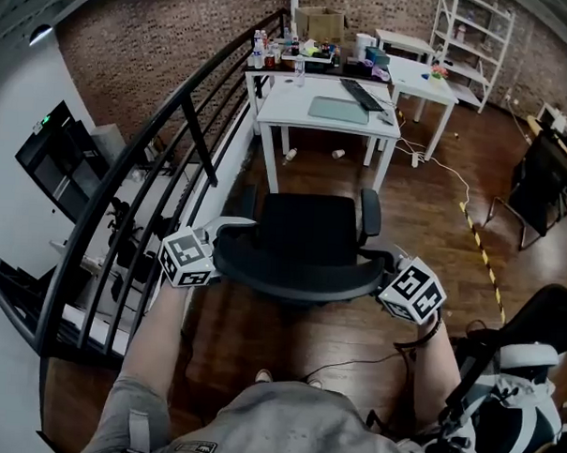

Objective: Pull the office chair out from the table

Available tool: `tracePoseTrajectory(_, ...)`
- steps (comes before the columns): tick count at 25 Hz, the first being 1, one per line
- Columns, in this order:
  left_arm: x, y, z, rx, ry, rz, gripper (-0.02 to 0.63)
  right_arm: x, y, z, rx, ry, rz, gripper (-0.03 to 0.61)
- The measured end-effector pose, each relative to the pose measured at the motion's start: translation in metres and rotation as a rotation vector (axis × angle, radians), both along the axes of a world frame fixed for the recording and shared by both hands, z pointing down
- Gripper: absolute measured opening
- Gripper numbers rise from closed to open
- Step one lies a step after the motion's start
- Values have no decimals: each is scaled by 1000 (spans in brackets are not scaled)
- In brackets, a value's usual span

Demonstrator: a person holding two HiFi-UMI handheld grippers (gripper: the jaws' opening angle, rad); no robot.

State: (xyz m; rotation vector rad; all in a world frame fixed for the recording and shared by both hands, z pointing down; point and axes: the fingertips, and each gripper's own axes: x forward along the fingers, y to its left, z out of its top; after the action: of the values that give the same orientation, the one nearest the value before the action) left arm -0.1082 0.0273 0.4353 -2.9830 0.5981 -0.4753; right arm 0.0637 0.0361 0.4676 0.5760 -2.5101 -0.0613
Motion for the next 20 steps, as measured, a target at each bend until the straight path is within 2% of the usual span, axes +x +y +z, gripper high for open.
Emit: tracePoseTrajectory(20,-18,65,0,29,13,63,267,-18,72,-2,3,3,37,206)
